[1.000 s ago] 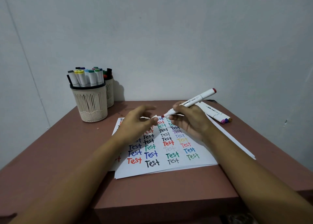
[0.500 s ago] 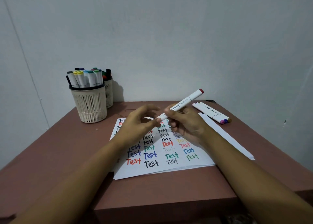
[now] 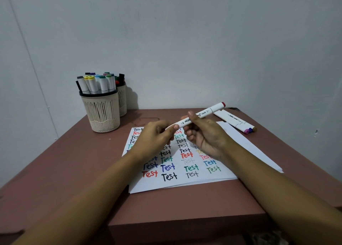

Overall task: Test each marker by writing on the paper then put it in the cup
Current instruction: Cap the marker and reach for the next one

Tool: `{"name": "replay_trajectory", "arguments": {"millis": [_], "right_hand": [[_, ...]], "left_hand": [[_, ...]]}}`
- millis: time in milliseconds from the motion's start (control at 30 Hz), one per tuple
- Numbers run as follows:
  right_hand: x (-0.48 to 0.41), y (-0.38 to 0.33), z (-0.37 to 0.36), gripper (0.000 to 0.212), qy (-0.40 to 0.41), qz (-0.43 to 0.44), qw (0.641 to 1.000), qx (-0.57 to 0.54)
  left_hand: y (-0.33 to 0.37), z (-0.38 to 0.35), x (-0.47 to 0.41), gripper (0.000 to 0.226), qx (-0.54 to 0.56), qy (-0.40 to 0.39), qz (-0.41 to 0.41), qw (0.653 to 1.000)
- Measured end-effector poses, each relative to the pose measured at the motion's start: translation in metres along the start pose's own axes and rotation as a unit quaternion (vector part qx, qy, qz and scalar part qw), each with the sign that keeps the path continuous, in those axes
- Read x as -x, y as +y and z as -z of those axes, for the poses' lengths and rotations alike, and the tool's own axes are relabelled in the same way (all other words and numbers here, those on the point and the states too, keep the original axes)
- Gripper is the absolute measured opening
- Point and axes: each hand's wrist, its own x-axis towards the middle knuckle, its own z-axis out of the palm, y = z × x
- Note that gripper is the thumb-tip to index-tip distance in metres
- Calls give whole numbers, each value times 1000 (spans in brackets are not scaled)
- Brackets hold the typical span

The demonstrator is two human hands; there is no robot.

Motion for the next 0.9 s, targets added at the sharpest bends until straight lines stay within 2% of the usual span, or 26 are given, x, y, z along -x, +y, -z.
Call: {"name": "replay_trajectory", "arguments": {"millis": [467, 700, 767, 900], "right_hand": [[-5, 5, -3, 24, 7, -18, 999, -42], [-5, -2, -4, 28, 15, 31, 999, 37], [-6, -11, -3, 31, 41, 57, 995, 75], [-13, -35, 10, 34, 174, 105, 962, 180]], "left_hand": [[-5, -4, -3, 26, -3, 35, -14, 999], [0, -2, -7, 24, -57, 23, 5, 998], [2, 0, -7, 26, -108, 16, 17, 994], [-9, 9, -4, 40, -246, -6, 28, 969]]}}
